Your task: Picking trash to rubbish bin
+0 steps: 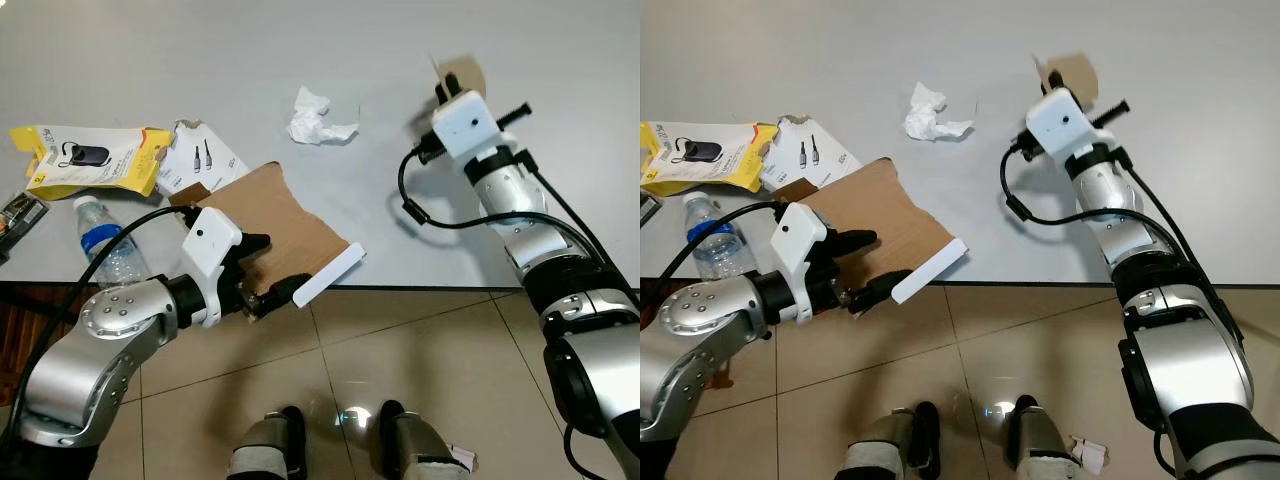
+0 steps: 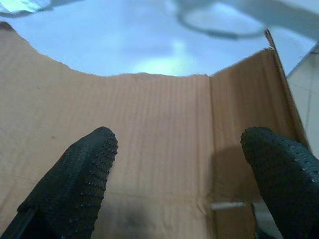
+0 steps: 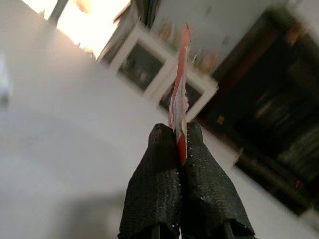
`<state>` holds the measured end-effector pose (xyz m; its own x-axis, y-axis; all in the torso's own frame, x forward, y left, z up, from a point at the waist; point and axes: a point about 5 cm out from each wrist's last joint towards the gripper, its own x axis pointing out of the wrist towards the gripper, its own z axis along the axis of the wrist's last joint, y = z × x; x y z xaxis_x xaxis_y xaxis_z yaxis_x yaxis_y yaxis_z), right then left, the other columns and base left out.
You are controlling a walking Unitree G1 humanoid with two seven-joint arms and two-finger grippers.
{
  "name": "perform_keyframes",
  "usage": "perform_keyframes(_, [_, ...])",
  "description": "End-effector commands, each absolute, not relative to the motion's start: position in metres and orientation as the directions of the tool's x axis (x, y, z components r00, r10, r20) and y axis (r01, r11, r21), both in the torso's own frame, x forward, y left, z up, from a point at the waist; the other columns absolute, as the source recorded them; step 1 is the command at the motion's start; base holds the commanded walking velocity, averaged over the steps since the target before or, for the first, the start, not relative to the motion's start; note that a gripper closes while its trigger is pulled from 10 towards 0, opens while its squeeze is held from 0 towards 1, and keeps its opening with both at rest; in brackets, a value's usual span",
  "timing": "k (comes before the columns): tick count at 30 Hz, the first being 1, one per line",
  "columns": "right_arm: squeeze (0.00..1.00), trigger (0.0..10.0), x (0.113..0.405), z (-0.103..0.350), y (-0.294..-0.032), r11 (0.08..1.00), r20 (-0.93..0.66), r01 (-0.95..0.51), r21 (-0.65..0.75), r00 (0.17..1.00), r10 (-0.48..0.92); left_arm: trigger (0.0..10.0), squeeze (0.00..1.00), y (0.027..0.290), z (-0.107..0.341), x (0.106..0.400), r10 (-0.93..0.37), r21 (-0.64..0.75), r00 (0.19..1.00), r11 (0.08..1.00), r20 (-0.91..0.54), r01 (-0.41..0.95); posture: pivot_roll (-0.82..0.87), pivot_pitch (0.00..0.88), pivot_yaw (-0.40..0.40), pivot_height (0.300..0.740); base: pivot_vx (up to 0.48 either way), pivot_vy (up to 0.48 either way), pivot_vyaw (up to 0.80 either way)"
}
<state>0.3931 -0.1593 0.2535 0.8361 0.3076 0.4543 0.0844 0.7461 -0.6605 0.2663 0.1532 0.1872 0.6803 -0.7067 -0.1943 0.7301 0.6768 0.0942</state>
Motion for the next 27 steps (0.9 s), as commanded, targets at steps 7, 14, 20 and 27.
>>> perform_keyframes(7, [0.00,0.0,0.369,0.253,-0.161,0.766,0.552,0.148,-0.625,0.778,0.300,10.0,0.00,0.145,0.183,0.282,-0.673,0.113,0.726,0.718,-0.141,0.687,0.11,0.212,0.064,0.740,0.000,0.000,0.00])
perform_keyframes(14, [0.00,8.9,0.342,0.240,-0.174,0.815,0.551,0.176,-0.553,0.810,0.199,10.0,0.00,0.136,0.186,0.299,-0.629,0.121,0.776,0.767,-0.050,0.630,0.04,0.154,0.039,0.740,0.000,0.000,0.00])
perform_keyframes(20, [0.00,10.0,0.321,0.225,-0.178,0.832,0.522,0.191,-0.521,0.842,0.133,10.0,0.00,0.133,0.188,0.311,-0.571,0.119,0.820,0.817,0.025,0.565,0.00,0.115,0.023,0.740,0.000,0.000,0.00])
perform_keyframes(27, [0.00,10.0,0.299,0.219,-0.175,0.860,0.491,0.208,-0.467,0.870,0.056,10.0,0.00,0.133,0.193,0.321,-0.484,0.103,0.867,0.874,0.118,0.474,-0.03,0.097,0.012,0.740,0.000,0.000,0.00])
